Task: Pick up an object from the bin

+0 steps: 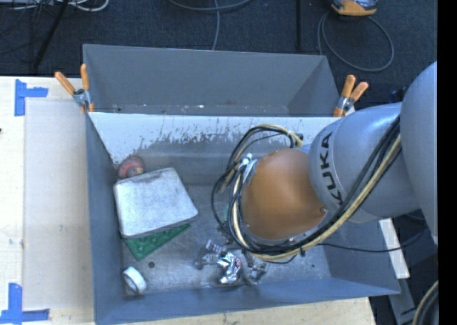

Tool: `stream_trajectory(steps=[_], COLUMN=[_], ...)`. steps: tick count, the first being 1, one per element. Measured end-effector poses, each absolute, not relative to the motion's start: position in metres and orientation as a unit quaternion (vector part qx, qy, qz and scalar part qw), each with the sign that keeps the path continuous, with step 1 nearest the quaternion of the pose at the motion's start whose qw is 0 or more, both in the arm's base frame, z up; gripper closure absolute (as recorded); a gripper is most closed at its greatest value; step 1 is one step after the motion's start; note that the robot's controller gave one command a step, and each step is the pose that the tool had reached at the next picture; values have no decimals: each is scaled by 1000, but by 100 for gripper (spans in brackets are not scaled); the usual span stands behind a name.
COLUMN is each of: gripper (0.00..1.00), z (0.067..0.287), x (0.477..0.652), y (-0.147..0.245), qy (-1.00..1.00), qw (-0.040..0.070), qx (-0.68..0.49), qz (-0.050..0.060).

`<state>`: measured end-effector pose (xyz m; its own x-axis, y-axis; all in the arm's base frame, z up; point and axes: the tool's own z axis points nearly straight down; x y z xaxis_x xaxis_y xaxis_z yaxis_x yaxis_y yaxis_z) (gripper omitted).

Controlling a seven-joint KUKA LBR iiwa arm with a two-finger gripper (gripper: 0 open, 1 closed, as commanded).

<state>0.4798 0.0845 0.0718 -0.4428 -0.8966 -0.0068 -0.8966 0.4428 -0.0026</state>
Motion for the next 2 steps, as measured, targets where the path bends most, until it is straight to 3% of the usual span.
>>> stream_trajectory(steps=[1,2], gripper=[100,100], z=[72,164], x=[479,480], y=[82,83], qy=[849,850], qw=[-2,3], qx=[-528,-527], qz=[-1,-1])
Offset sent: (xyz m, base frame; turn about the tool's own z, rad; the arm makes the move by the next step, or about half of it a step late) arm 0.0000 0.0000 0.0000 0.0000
